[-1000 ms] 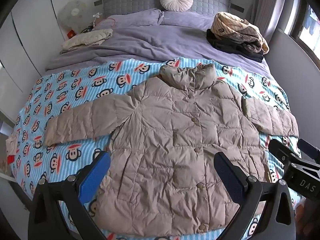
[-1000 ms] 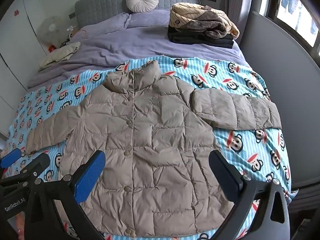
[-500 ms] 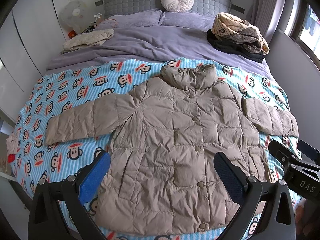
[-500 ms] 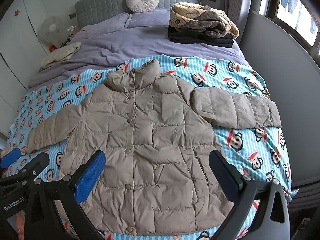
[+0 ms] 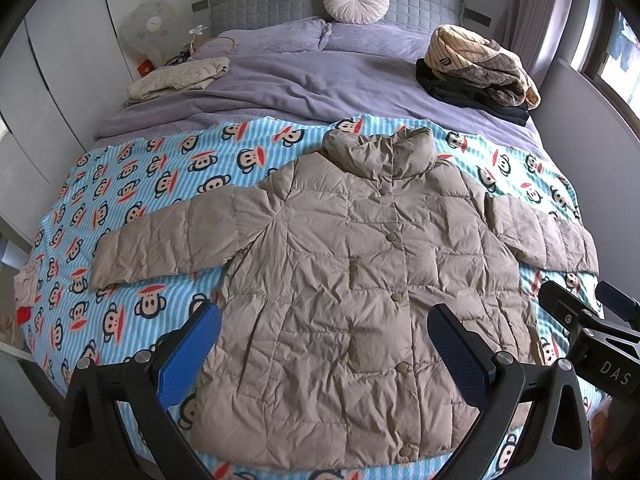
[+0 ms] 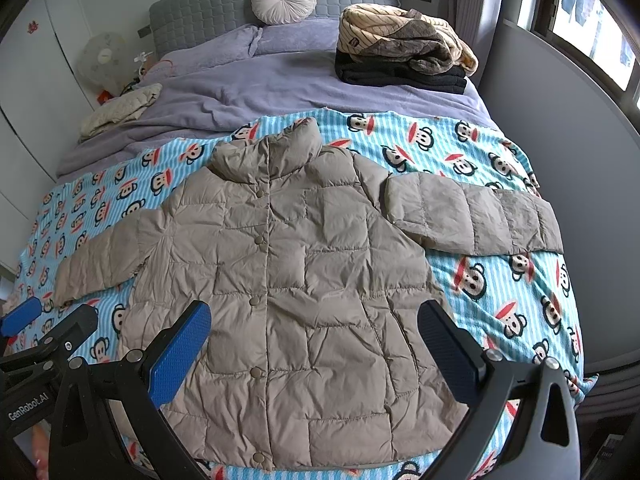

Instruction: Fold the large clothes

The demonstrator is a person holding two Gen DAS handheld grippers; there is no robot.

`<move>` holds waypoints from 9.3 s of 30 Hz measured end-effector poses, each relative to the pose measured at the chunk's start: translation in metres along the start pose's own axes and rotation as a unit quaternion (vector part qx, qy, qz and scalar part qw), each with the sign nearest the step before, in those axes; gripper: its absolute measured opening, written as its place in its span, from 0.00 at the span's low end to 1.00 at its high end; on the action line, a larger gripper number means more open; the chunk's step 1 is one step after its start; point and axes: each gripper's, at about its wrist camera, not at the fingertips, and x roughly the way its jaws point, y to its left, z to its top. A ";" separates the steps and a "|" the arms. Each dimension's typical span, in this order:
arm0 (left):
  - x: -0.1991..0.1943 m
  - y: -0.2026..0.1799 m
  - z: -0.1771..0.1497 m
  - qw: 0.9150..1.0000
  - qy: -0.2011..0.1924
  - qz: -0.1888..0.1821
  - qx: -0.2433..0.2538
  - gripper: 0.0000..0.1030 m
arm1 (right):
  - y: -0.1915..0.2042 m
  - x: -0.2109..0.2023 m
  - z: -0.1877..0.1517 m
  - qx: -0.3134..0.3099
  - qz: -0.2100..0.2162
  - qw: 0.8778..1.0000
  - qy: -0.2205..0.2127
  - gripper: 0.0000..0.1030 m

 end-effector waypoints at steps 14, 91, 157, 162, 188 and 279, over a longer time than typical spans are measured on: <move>0.000 0.000 -0.001 1.000 0.000 0.001 -0.001 1.00 | 0.001 0.001 -0.002 0.000 0.001 1.000 -0.001 1.00; 0.283 0.375 -0.030 0.916 0.018 -0.073 -0.395 1.00 | 0.229 0.193 -0.036 -0.110 0.090 0.980 0.141 1.00; 0.225 0.071 0.036 0.996 -0.054 -0.050 0.058 0.79 | 0.032 0.249 0.032 0.142 0.213 0.965 0.060 0.83; 0.248 0.120 0.016 1.000 0.006 -0.020 -0.022 0.79 | 0.024 0.304 0.041 0.259 0.255 0.927 0.097 0.73; 0.315 0.185 0.121 0.951 0.042 -0.272 -0.142 0.18 | -0.013 0.281 0.002 0.166 0.119 0.975 0.092 0.07; 0.192 -0.157 -0.028 0.986 0.121 -0.057 0.103 0.99 | -0.282 0.194 -0.072 0.368 0.177 0.912 0.019 1.00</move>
